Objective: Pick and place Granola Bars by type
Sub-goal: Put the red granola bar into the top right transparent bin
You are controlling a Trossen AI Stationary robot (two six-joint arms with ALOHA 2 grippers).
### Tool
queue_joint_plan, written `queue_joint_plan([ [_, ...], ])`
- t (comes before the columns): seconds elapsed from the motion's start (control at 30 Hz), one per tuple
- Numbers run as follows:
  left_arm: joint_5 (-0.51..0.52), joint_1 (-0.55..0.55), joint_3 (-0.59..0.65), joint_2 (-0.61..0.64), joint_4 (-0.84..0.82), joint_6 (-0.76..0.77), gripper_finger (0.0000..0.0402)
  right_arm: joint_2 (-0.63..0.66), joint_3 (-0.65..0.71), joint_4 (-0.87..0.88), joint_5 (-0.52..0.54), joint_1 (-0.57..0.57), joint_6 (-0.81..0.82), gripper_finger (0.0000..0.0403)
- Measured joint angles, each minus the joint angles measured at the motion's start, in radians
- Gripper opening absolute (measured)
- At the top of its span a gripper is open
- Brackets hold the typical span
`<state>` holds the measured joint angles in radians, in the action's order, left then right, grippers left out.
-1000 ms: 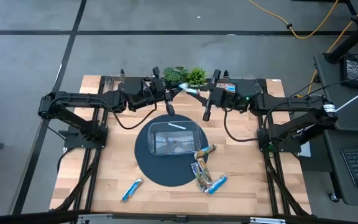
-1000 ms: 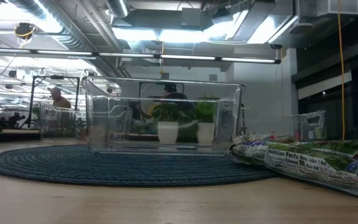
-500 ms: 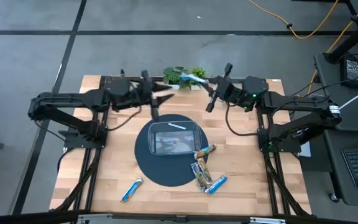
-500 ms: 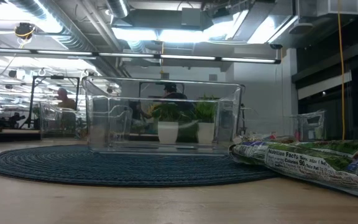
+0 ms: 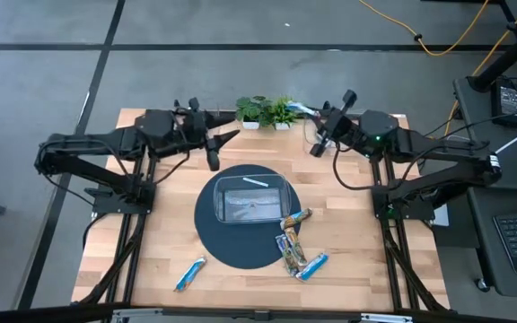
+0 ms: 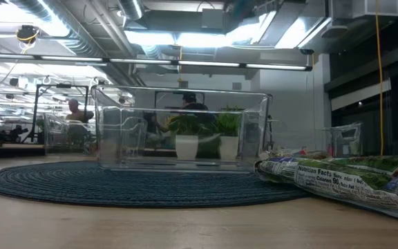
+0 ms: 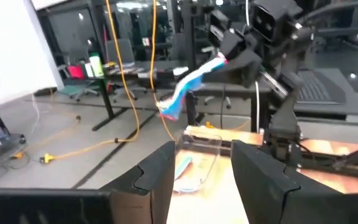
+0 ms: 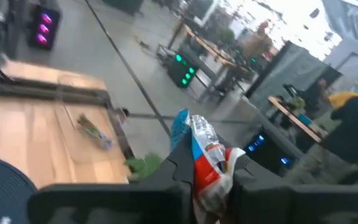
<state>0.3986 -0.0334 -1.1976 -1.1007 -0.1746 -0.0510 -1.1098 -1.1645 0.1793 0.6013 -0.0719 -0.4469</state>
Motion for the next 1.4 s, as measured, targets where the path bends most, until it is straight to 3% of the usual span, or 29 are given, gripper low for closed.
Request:
queue_joint_plan([
  [0.27,0.0,-0.001,0.001,-0.05,-0.065,0.041,0.0147,0.056,0.0,0.279,0.151,-0.025,0.179,0.0046],
  [0.57,-0.001,-0.043,0.002,-0.091,-0.061,0.03,0.0144,0.056,0.0,0.667,0.109,-0.193,0.497,0.0034],
  [0.77,-0.033,-0.076,0.002,-0.092,-0.061,0.03,0.0145,0.056,0.059,0.691,0.028,-0.316,0.525,0.0042],
  [0.97,-0.034,-0.081,0.002,-0.092,-0.058,0.03,0.0143,0.056,0.178,0.69,-0.145,-0.426,0.575,0.0029],
  [1.1,-0.034,-0.081,0.002,-0.092,-0.035,0.03,0.0141,0.054,0.256,0.641,-0.181,-0.48,0.574,0.0046],
  [1.4,-0.037,-0.081,0.002,-0.092,0.042,0.004,0.0138,-0.08,0.275,0.555,-0.327,-0.594,0.543,0.0028],
])
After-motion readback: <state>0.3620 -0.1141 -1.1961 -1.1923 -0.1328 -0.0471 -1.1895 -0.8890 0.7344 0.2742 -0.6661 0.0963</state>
